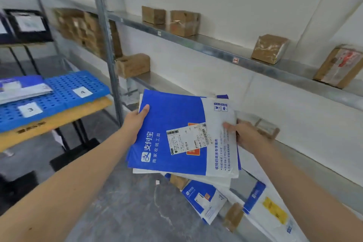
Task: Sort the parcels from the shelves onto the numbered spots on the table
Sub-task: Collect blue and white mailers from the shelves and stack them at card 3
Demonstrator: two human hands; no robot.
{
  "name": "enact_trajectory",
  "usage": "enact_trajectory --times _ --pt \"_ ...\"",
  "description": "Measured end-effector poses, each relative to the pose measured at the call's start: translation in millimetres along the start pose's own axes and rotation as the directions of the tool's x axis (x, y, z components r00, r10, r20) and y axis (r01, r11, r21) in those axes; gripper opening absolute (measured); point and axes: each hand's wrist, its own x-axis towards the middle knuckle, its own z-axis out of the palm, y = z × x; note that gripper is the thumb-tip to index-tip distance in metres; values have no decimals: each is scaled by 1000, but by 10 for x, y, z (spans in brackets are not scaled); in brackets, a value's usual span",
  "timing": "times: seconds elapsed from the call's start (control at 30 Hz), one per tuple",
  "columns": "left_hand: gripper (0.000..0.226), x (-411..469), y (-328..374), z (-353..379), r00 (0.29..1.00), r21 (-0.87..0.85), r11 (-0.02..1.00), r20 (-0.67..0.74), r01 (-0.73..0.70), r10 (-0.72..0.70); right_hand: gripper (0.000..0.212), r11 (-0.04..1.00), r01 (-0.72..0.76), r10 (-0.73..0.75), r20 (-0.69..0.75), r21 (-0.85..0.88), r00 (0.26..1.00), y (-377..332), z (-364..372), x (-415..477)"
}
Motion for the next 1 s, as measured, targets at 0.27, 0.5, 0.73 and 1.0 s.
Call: enact_trajectory --times 0.27,0.5,0.73,1.0 --pt "29 -243 254 -1603 944 -82 990 -320 -119 87 27 997 77 -69 270 -21 960 -333 1878 440" --pt "38 -180 343 -2673 844 -55 994 -534 -93 49 34 993 54 -3 431 -106 902 -439 3281 1034" --pt "31 428 560 -3584 783 -49 999 -622 -24 -11 30 987 -4 92 545 -161 834 -618 4713 1756" --pt "53 1346 1008 -4642 859 -9 994 -501 111 -100 30 995 -82 96 533 -51 841 -1169 5905 2748"
